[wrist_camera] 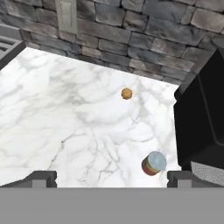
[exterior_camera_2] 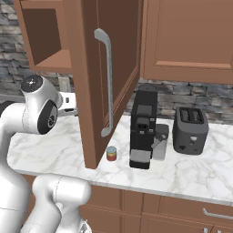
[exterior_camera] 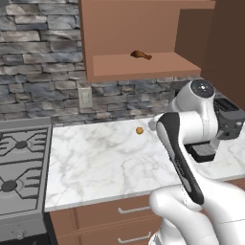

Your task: Pick the cereal and canned food from the counter and place them in the cabinets closest to them.

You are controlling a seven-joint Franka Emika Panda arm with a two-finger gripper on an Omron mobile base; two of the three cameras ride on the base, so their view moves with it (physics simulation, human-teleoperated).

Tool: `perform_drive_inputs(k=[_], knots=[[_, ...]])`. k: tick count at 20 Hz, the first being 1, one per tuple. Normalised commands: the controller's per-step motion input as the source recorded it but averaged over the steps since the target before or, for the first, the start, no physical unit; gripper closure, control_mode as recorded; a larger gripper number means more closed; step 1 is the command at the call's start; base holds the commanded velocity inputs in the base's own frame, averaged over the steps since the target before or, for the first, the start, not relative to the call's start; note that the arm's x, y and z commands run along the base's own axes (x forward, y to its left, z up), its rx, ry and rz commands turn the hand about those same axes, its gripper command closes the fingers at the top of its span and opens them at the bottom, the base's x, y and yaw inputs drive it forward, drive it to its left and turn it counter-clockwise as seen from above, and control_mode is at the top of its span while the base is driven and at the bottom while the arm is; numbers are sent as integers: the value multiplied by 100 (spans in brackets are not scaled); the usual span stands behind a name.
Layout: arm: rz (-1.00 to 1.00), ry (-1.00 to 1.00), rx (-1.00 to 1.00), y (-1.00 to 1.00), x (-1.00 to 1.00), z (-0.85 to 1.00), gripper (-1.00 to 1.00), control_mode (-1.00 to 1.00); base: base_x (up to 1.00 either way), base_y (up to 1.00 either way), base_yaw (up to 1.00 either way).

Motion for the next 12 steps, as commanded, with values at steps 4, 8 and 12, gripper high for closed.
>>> perform_drive_inputs(k=[4, 8, 12], knots=[[0, 11, -7, -2, 0, -35, -100, -100, 0, 0, 0], [0, 7, -3, -4, 0, -28, -100, -100, 0, 0, 0], [0, 6, -2, -1, 0, -18, -100, -100, 0, 0, 0]])
